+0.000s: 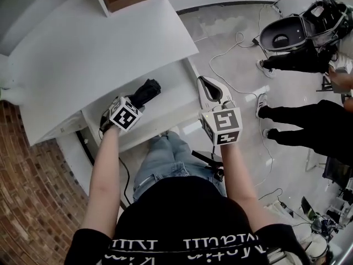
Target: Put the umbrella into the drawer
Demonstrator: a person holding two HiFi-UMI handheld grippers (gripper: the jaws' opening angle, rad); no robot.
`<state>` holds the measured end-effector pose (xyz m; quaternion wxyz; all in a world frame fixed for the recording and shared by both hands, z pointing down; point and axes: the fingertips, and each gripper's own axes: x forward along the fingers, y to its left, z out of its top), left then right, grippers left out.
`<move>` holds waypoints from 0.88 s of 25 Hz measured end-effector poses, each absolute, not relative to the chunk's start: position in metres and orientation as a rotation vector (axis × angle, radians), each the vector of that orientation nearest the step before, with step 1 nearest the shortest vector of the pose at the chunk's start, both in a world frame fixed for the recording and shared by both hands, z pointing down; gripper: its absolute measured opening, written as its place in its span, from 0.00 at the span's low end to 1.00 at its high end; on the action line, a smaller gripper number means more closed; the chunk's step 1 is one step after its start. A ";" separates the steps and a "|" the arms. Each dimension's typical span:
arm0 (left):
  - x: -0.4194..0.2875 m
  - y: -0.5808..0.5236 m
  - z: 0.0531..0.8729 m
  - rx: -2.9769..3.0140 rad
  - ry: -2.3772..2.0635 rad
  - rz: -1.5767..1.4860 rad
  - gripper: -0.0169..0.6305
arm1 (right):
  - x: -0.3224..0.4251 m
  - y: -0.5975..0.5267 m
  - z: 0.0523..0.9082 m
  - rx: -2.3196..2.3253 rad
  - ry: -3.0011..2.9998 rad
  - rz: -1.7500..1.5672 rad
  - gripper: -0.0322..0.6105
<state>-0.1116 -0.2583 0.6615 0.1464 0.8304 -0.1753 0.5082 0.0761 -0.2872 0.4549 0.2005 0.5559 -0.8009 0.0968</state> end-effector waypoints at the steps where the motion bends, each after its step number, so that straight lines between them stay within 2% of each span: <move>1: -0.110 -0.258 0.666 2.380 -0.483 1.476 0.40 | 0.079 -0.288 0.455 1.559 -2.230 0.273 0.07; 22: -0.061 -0.267 0.738 2.216 -0.274 1.602 0.41 | 0.099 -0.292 0.488 1.526 -2.157 0.363 0.07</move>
